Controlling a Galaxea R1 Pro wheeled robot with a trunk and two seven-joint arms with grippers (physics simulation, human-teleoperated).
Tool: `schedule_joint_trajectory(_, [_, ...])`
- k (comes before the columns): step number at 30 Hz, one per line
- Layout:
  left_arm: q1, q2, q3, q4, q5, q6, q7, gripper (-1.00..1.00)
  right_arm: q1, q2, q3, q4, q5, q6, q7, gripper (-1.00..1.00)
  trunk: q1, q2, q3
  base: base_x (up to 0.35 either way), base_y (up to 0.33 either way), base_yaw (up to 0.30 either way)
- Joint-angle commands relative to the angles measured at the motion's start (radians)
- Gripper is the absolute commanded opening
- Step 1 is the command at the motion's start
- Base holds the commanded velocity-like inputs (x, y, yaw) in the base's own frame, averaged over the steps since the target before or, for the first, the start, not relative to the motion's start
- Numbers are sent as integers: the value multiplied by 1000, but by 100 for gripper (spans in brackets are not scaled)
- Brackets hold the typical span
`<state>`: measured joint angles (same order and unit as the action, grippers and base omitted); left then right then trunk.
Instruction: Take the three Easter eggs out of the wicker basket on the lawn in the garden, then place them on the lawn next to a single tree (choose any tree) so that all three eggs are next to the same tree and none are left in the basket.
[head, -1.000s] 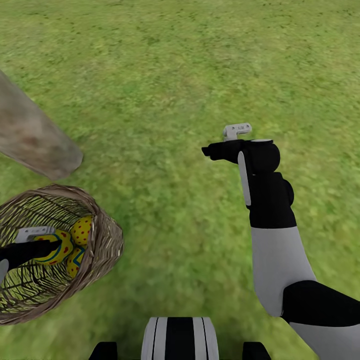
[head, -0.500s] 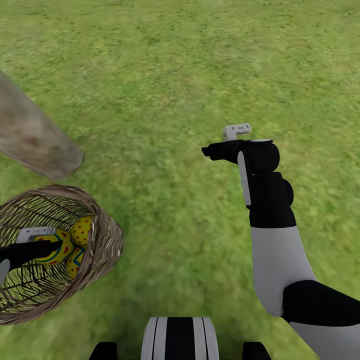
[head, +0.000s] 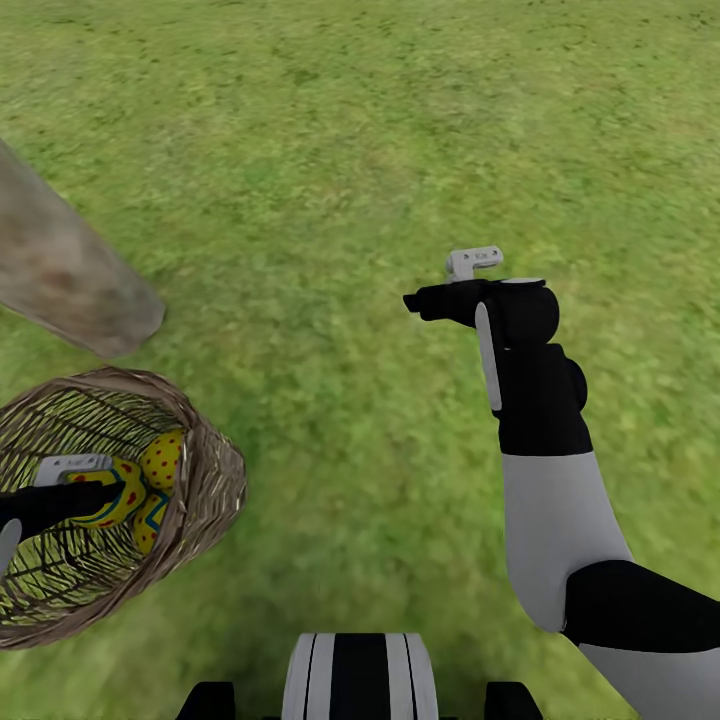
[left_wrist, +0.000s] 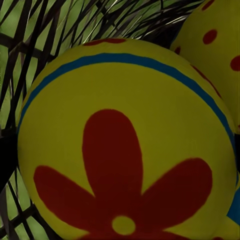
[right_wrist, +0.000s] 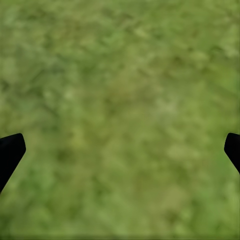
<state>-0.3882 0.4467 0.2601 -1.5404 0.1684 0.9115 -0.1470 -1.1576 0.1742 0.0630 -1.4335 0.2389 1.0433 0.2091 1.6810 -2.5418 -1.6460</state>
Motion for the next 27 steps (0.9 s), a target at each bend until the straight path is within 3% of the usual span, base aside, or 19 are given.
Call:
schedule_joint_trajectory(1, [0,0,1,-1,19,6,-5,100,-1,0,0,-1,10,4,9,100,0,0,-1,0,0,0])
schedule_joint_trajectory(16, [0,0,-1,-1,19,7,-5,100,-1,0,0,-1,11,4,9,100,0,0,-5,0,0,0])
schedule_joint_trajectory(17, [0,0,-1,-1,19,7,-5,-100,-1,0,0,-1,11,4,9,100,0,0,-5,0,0,0])
schedule_joint_trajectory(27, [0,1,-5,-2,19,6,-6,-100,-1,0,0,-1,10,4,9,100,0,0,-5,0,0,0])
